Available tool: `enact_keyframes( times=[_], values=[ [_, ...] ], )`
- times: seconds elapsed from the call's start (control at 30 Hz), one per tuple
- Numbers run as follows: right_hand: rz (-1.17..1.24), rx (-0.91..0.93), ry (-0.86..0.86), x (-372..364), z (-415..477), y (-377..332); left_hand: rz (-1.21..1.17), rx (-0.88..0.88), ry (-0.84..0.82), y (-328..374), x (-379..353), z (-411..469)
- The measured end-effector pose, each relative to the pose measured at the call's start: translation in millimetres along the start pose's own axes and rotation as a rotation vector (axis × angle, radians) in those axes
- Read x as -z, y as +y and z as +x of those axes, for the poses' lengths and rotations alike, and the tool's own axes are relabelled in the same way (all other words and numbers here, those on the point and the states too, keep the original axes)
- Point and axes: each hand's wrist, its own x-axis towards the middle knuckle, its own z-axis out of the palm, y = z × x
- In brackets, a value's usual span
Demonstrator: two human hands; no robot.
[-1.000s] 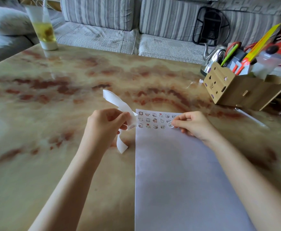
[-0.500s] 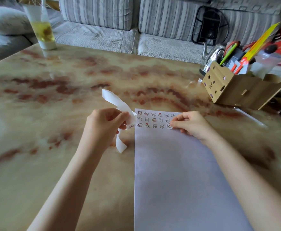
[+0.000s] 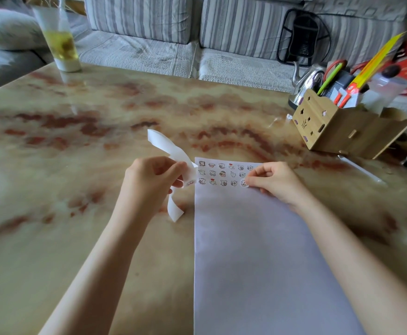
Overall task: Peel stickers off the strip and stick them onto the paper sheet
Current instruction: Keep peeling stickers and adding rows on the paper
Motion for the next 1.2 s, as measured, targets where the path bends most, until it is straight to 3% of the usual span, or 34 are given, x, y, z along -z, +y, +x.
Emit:
enact_keyframes(
  times=[1.2],
  values=[
    [-0.054, 0.124, 0.066, -6, 5, 15, 0.011, -0.006, 0.003, -1, 2, -1]
  ],
)
